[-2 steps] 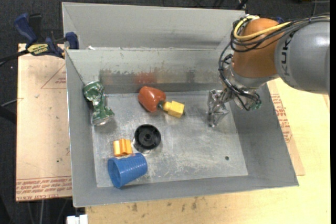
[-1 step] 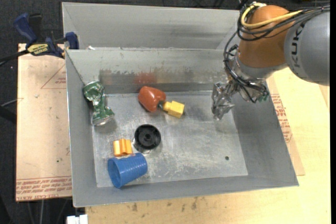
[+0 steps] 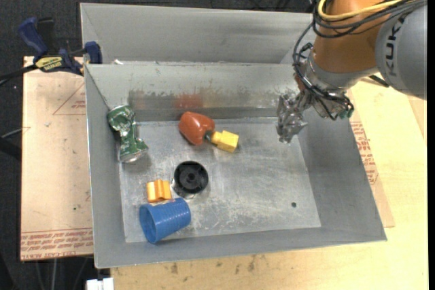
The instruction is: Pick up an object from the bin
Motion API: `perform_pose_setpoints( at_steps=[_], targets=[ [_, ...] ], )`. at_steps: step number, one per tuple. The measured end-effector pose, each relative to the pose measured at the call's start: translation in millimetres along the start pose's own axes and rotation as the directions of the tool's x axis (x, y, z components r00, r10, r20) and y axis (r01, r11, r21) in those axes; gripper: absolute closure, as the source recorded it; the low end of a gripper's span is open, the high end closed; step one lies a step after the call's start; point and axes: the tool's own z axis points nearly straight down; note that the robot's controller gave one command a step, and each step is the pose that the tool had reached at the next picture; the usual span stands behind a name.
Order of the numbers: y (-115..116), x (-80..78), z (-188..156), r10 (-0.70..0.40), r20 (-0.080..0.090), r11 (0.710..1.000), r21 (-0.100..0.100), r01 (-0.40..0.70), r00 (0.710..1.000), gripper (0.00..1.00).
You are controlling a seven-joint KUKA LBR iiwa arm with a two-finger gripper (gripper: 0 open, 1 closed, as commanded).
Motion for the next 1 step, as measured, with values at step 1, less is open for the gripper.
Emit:
perform_pose_setpoints(
  at_steps=[1],
  targets=[
    [46.9, -20.9, 16.0, -0.146, -0.006, 0.989, -0.004, 0.146, 0.989, 1.00]
  ],
)
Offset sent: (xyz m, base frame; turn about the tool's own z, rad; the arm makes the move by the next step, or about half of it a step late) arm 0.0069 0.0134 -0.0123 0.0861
